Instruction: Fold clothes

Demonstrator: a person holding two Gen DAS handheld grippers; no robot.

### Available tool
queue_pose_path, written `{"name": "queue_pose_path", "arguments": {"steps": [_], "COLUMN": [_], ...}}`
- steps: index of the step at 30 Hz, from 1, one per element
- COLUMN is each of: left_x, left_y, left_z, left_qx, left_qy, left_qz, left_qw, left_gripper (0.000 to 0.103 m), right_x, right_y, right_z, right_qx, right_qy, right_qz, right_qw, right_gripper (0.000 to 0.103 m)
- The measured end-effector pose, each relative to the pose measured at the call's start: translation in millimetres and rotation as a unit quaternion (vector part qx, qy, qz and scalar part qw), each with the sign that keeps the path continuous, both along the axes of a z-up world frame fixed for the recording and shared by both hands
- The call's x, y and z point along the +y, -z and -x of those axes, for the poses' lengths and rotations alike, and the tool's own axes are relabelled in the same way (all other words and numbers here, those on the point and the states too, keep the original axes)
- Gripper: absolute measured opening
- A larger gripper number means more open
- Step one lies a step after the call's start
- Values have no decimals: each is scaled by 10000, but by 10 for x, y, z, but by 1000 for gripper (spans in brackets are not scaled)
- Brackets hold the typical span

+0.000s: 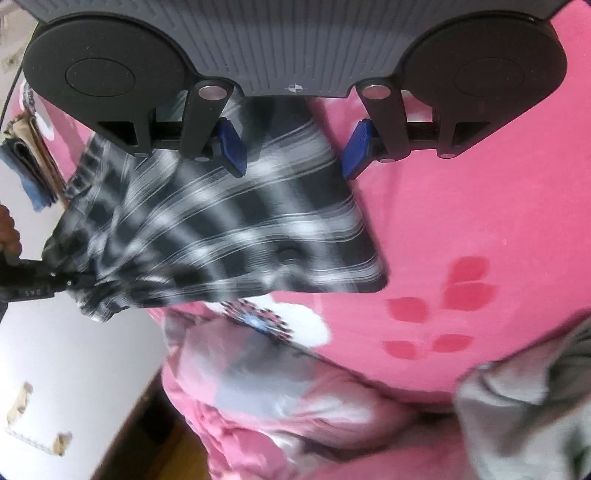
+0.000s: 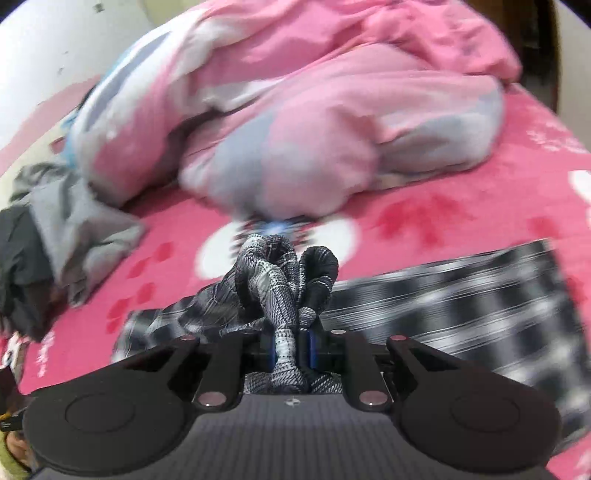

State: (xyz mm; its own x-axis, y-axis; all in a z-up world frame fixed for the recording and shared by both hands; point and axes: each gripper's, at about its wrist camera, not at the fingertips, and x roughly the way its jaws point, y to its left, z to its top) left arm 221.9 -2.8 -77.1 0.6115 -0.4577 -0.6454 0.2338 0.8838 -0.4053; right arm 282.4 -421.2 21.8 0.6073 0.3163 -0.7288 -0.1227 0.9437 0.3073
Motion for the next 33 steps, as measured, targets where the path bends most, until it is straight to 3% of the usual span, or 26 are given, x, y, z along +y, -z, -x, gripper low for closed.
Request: {"name": "queue_pose_path", "arguments": {"steps": [12,17,28,29,32,33], "left_x": [-724,-868,-934,-934,-903,-886], "left_y": [56,35,39,47,52,50], "left_z": [-282,-305,-319,-326,-347,-351], "left_qx": [-55,-105,-146,-150,-139,-127], "left_qy": [652,774,768,751,701,685], "left_qz": [-241,-390,-229,-213,-84,-34], "left_qw": [9976,9962,9967,9968,9974,9976], "left_gripper": [57,58,58,58,58,58], "right_x": [-1328,-1552,-1954,-1976,-2081,-2130], "right_y": [89,259,591,650,759,760], "right_z": [-175,-239,-316,-337,-369,-361], "right_qx": [-1,108,336,422,697,728], "right_qy": [632,667,1031,1068,1503,1694], "right_qz": [73,54,-4,-7,29,7], "right_qw": [9980,9977,9941,9934,9862,9829], "right_gripper": [15,15,18,22,55,60]}}
